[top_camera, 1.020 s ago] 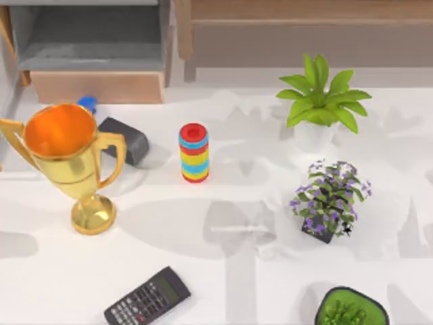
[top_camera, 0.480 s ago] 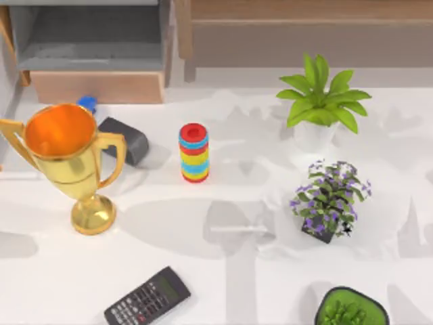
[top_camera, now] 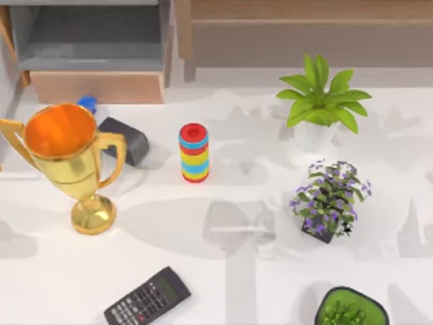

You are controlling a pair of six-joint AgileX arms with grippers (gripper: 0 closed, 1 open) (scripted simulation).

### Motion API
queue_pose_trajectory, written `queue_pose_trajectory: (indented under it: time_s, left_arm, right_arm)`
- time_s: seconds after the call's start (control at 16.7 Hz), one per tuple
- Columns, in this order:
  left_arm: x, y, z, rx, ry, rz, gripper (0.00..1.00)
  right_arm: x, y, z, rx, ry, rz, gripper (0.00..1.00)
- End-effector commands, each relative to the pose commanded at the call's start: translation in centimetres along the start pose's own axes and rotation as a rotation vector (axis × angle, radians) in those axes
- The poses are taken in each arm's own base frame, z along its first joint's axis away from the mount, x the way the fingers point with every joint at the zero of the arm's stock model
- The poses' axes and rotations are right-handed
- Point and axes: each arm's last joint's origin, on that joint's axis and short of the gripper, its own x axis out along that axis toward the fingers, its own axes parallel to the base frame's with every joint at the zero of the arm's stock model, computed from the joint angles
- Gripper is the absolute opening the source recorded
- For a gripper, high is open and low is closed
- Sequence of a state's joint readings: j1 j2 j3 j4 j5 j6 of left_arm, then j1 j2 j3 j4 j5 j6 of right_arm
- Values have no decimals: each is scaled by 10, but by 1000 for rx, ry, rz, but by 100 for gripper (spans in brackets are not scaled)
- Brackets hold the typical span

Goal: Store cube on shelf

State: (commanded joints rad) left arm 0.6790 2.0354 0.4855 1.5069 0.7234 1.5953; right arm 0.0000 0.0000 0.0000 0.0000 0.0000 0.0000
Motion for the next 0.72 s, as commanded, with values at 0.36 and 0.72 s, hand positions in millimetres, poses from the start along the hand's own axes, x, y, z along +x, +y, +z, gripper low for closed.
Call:
queue_pose_trajectory:
  time_s: [0.36, 0.72]
  left_arm:
    - [0, 0, 0, 0, 0, 0, 100]
    - [-13, 0, 0, 0, -2, 0, 100]
  right_arm:
    - [0, 0, 0, 0, 0, 0, 100]
    - [0, 0, 0, 0, 0, 0, 100]
